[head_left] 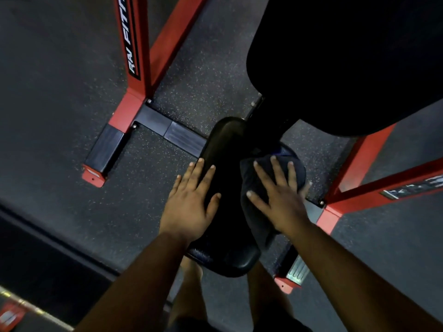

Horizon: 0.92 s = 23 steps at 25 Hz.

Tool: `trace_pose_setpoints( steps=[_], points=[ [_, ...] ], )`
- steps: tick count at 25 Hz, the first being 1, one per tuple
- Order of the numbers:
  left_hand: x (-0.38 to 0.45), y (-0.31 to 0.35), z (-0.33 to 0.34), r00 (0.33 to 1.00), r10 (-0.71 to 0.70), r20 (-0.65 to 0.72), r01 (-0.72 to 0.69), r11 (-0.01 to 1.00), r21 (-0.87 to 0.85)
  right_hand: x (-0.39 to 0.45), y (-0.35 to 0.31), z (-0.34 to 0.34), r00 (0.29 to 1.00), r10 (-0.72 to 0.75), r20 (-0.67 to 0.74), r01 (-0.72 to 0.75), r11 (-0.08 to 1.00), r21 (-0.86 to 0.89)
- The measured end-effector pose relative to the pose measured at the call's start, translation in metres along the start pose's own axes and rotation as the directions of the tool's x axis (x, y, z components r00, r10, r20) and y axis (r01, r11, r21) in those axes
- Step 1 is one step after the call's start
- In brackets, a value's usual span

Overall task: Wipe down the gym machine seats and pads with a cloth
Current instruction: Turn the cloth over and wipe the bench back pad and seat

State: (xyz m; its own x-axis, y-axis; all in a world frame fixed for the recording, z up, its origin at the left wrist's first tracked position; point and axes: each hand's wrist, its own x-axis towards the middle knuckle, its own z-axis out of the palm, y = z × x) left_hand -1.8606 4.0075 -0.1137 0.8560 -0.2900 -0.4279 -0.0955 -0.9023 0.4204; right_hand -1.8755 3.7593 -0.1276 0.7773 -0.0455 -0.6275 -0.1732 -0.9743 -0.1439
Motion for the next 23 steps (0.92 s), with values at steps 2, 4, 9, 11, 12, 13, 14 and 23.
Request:
trace_pose_setpoints(
  steps=[2, 4, 9, 11, 12, 13, 14, 23],
  points=[
    [0.001, -0.001, 0.001, 1.0, -0.007, -0.018, 0.006, 0.999, -0.032, 0.059, -0.018, -0.015, 0.996, 0.089, -0.014, -0.088, 0.992, 0.091],
    [0.001, -0.001, 0.001, 0.998, -0.036, -0.05, 0.032, 0.996, -0.08, 0.113, -0.043, -0.036, 0.993, 0.103, -0.049, -0.096, 0.986, 0.134],
    [-0.002, -0.001, 0.0, 0.992, -0.073, -0.099, 0.062, 0.992, -0.109, 0.071, -0.054, -0.023, 0.995, -0.043, -0.094, 0.047, 0.998, 0.043],
    [-0.008, 0.001, -0.003, 0.981, -0.1, -0.163, 0.083, 0.99, -0.113, 0.012, -0.04, -0.006, 0.999, -0.042, -0.021, 0.043, 0.998, 0.055],
    [-0.014, 0.002, -0.004, 0.97, -0.123, -0.209, 0.098, 0.987, -0.127, -0.011, -0.036, 0.0, 1.0, -0.02, 0.012, 0.019, 0.998, 0.062],
    [-0.023, 0.003, -0.001, 0.957, -0.149, -0.248, 0.115, 0.982, -0.147, -0.029, -0.034, 0.006, 1.0, 0.0, 0.027, -0.002, 0.998, 0.061],
    [-0.035, 0.003, 0.001, 0.948, -0.177, -0.264, 0.135, 0.976, -0.171, -0.04, -0.035, 0.009, 1.0, 0.01, 0.019, -0.011, 0.999, 0.051],
    [-0.062, -0.004, 0.021, 0.965, -0.126, -0.23, 0.085, 0.98, -0.179, 0.124, -0.08, -0.038, 0.987, 0.01, -0.163, -0.005, 1.0, 0.03]
  ],
)
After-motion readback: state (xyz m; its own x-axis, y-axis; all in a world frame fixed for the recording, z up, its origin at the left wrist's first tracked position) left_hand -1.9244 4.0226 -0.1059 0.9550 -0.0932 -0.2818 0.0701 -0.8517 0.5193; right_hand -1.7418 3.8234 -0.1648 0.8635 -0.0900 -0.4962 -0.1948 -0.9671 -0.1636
